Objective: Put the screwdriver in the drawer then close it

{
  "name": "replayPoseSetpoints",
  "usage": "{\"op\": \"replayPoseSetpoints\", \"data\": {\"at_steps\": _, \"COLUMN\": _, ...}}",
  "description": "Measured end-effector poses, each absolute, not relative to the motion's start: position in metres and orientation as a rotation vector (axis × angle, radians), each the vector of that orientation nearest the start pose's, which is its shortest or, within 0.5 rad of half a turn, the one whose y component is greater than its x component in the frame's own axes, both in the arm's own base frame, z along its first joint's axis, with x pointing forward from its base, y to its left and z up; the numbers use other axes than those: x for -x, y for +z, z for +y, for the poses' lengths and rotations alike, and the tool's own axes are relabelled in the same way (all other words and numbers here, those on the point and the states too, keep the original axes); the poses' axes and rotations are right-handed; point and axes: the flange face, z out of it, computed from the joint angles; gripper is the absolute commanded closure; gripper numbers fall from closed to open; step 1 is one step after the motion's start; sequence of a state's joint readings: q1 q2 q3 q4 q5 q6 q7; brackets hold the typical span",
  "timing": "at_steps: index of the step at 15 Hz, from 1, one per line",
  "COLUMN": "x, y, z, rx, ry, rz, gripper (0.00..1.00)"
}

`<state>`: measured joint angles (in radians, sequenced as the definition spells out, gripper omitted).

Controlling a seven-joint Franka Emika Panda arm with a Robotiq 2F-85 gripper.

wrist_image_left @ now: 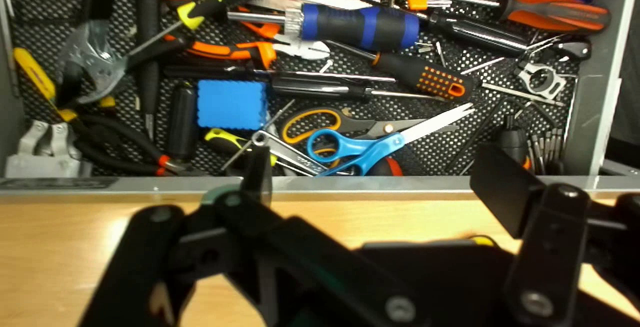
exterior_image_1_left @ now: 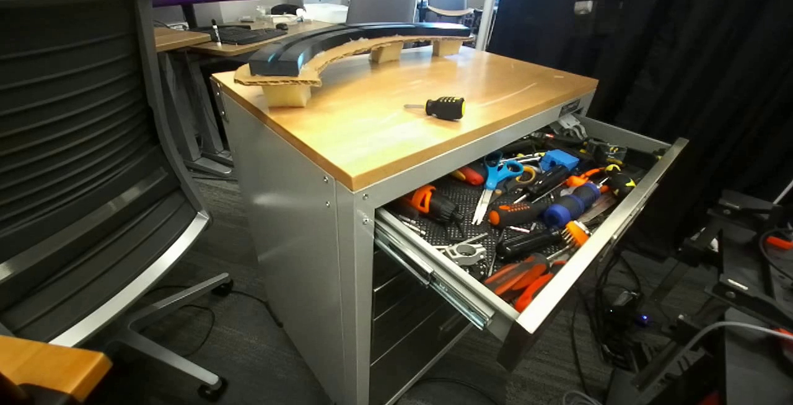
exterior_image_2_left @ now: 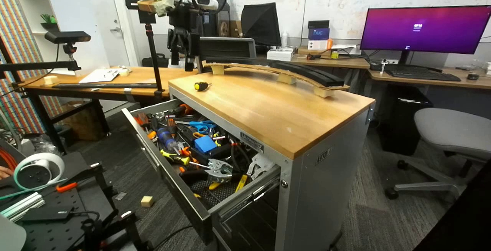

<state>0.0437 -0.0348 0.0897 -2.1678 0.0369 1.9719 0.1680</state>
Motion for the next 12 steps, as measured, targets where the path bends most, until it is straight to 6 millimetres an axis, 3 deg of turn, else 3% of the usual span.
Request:
{"op": "replayPoseSetpoints", "data": {"at_steps": 4, "x": -0.554, "y": 0.364, "z": 0.128, "rx": 3.191, "ry": 0.26, "rz": -0.14, "gripper": 0.0}}
{"op": "replayPoseSetpoints", "data": {"at_steps": 12, "x": -0.615, "y": 0.321, "z": 0.181, "rx": 3.169, "ry": 0.253, "rz": -0.349, "gripper": 0.0}}
